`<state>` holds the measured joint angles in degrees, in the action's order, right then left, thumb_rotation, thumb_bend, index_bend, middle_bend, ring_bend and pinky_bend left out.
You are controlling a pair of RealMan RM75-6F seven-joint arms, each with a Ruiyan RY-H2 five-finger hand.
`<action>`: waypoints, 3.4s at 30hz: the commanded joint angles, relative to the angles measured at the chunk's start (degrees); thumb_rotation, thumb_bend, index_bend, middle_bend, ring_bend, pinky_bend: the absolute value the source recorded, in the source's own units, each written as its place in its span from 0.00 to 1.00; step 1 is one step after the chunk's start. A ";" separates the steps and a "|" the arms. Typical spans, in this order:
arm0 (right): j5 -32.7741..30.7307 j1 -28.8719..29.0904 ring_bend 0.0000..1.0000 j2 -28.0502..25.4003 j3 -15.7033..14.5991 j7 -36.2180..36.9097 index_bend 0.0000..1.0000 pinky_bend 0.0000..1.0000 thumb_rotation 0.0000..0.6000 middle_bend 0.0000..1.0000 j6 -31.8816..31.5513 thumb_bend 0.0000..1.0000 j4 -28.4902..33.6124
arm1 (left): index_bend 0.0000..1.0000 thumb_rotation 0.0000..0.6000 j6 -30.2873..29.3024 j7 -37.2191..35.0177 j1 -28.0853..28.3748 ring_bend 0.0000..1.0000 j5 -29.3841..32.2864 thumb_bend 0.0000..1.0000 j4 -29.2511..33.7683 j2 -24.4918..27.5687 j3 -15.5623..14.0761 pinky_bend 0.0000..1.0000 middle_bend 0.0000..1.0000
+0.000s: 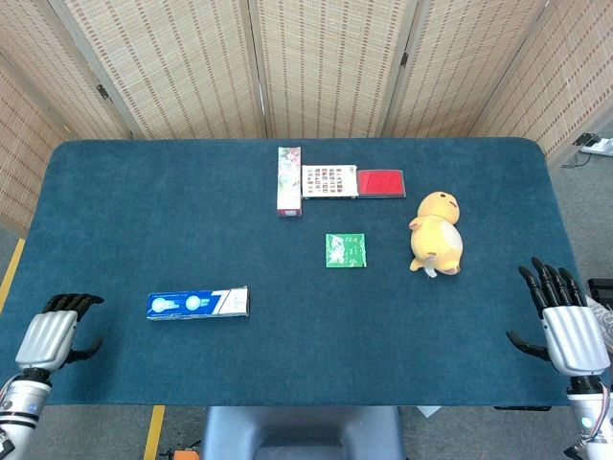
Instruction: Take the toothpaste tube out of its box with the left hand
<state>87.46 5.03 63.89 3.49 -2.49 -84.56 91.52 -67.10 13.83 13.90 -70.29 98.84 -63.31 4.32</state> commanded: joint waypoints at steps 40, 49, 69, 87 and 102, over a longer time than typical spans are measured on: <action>2.33 -0.02 0.00 -0.05 -0.88 1.52 0.00 0.00 1.00 0.00 -0.92 0.20 -0.79 | 0.20 1.00 7.61 16.79 14.64 0.14 24.93 0.19 -6.24 -14.85 2.39 0.13 0.24; 1.80 0.28 0.00 0.17 -0.91 0.50 0.00 0.00 1.00 0.00 -0.10 0.20 -0.64 | 0.21 1.00 9.31 13.78 15.85 0.15 24.07 0.19 -7.40 -14.87 2.81 0.12 0.24; 1.14 0.40 0.00 0.24 -0.63 0.72 0.00 0.00 1.00 0.00 -0.06 0.20 -0.79 | 0.36 1.00 12.56 10.44 18.37 0.26 24.31 0.20 -11.55 -16.17 2.43 0.13 0.37; 1.38 0.07 0.00 0.29 -0.54 1.18 0.00 0.00 1.00 0.00 -1.05 0.20 -0.86 | 0.51 1.00 10.77 10.21 19.00 0.34 21.25 0.21 -11.94 -17.05 1.86 0.13 0.54; 2.54 -0.15 0.00 0.58 -0.93 0.89 0.00 0.00 1.00 0.00 -1.84 0.20 -0.77 | 0.51 1.00 5.89 19.99 22.29 0.34 16.07 0.21 -4.09 -13.76 1.99 0.14 0.54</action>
<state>89.96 4.92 64.46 2.60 -1.61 -86.38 90.75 -60.23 32.03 35.31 -53.59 93.27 -77.88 6.14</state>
